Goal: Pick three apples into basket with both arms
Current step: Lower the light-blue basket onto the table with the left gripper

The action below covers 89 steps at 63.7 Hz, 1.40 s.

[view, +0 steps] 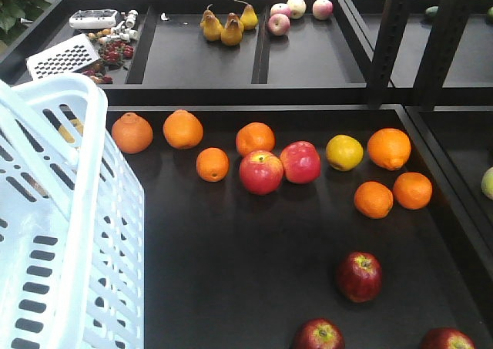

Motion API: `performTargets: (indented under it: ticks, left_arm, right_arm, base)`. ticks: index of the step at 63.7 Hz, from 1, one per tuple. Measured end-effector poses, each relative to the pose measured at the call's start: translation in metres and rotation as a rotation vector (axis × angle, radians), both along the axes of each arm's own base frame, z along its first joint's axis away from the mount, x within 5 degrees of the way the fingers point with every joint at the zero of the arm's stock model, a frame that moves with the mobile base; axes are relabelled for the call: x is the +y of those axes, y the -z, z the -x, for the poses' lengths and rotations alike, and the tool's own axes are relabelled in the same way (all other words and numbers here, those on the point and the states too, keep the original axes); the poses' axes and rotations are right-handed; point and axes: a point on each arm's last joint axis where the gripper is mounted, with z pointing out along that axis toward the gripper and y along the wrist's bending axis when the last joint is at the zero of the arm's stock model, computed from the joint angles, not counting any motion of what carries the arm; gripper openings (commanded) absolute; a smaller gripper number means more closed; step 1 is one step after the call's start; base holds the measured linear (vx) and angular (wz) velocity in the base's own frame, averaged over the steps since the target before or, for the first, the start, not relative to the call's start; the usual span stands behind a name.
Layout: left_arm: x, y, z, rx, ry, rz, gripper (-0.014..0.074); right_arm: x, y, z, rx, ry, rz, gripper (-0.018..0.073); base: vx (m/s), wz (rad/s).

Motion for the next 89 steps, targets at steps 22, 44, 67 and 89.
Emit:
performTargets:
  ticks: [22,44,67,89]
  left_arm:
    - [0.000,0.000,0.000,0.001,0.001,0.001,-0.0006]
    - [-0.005,0.001,-0.004,0.000,0.011,0.002,-0.0006]
    - [-0.078,0.041,-0.069,0.106,0.055,-0.136,-0.0006]
    - [-0.128,0.100,-0.148,0.123,0.074,-0.171,-0.0006]
  right_arm:
    - [0.000,0.000,0.000,0.000,0.000,0.000,-0.0009]
    - [0.000,0.000,0.000,0.000,0.000,0.000,-0.0009]
    - [0.000,0.000,0.000,0.000,0.000,0.000,-0.0009]
    - [0.000,0.000,0.000,0.000,0.000,0.000,-0.0009]
  base:
    - [0.00,0.00]
    - [0.00,0.00]
    - [0.00,0.00]
    - [0.00,0.00]
